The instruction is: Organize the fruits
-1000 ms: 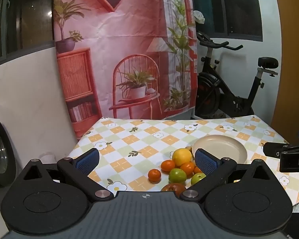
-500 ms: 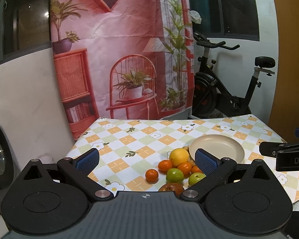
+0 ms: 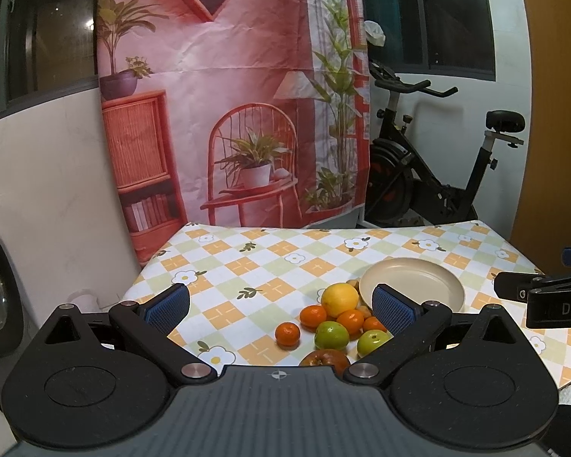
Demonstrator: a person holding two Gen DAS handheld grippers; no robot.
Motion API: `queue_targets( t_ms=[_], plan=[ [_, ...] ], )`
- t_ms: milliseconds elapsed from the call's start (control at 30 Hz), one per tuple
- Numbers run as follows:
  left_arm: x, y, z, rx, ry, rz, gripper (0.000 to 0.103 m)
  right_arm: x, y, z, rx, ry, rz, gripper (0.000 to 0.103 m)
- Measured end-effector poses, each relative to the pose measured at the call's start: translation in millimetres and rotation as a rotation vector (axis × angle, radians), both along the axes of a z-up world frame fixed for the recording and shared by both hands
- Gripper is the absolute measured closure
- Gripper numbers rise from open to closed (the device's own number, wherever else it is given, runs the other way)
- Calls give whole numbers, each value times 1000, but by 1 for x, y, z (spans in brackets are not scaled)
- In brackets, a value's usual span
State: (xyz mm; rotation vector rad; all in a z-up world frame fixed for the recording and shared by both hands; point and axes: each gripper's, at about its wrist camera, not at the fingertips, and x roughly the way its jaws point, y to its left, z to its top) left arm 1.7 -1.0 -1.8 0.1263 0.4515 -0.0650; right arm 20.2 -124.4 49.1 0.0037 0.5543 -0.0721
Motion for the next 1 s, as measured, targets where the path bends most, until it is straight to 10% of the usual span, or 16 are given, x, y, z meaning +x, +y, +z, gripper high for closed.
queue_targets(
  t_ms=[1000],
  plan=[
    [2, 2, -1, -5, 7, -1, 0, 1, -1, -1, 2, 1, 1, 0]
  ],
)
